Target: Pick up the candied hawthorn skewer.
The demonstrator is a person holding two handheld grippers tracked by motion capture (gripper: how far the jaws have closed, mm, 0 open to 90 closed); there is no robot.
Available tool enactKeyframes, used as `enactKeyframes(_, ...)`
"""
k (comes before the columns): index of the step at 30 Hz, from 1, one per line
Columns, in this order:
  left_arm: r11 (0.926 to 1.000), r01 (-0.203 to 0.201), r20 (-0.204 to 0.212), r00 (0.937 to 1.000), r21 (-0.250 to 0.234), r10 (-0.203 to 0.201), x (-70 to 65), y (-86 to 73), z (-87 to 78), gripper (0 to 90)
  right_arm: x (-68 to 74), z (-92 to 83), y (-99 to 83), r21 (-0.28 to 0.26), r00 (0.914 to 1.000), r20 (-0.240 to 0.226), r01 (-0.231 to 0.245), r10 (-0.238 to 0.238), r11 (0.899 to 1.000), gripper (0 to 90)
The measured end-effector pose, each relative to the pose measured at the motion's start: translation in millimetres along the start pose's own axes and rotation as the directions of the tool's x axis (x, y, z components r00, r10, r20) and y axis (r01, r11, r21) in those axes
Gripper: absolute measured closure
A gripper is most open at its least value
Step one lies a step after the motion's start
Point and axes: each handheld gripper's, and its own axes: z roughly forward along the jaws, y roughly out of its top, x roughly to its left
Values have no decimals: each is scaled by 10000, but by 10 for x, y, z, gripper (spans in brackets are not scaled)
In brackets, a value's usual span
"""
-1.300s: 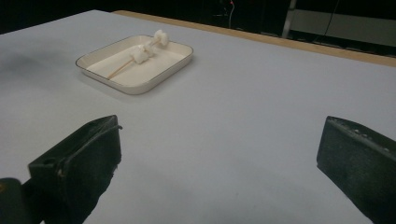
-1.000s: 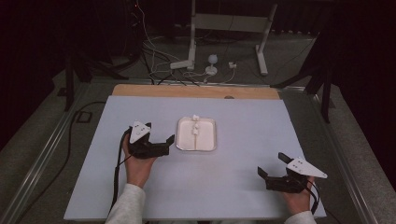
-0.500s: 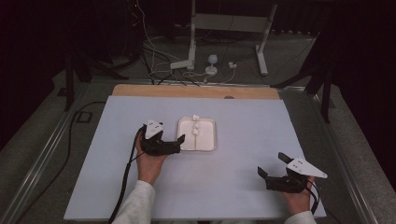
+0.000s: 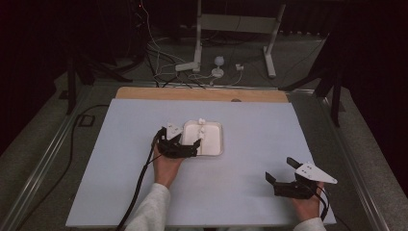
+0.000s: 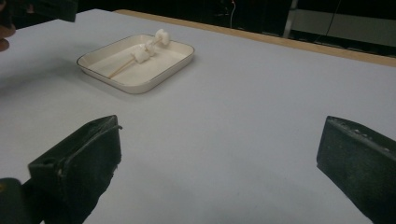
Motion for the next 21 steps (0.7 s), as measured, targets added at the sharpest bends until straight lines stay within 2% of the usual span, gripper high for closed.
enactKeyframes(8,9987,-52,50,10000,511,50,-78,-30,174,24,-1,1,-1,3,10000,-11,9,-9,10000,0)
enactKeyframes(11,9955,-36,79,10000,943,28,-115,-53,272,39,-1,3,-1,9,10000,-15,13,-13,10000,0)
enactKeyframes(12,9955,-36,79,10000,943,28,-115,-53,272,46,-1,3,-1,9,10000,-15,13,-13,10000,0)
enactKeyframes(13,9929,-61,66,10000,1191,53,-145,-61,323,51,-1,3,-1,18,10000,-19,19,-19,10000,0)
enactKeyframes(14,9929,-61,66,10000,1191,53,-145,-61,323,57,0,3,-1,18,10000,-26,23,-23,10000,0)
enactKeyframes(17,9850,-262,-146,9995,1703,291,-214,-77,409,82,1,2,0,14,10000,-25,24,-24,10000,0)
enactKeyframes(19,9833,-263,-211,9993,1801,306,-222,-81,424,130,1,1,0,1,10000,-27,10,-10,10000,0)
enactKeyframes(21,9755,-302,-455,9981,2180,410,-247,-98,482,168,0,-1,0,3,10000,-27,15,-15,10000,0)
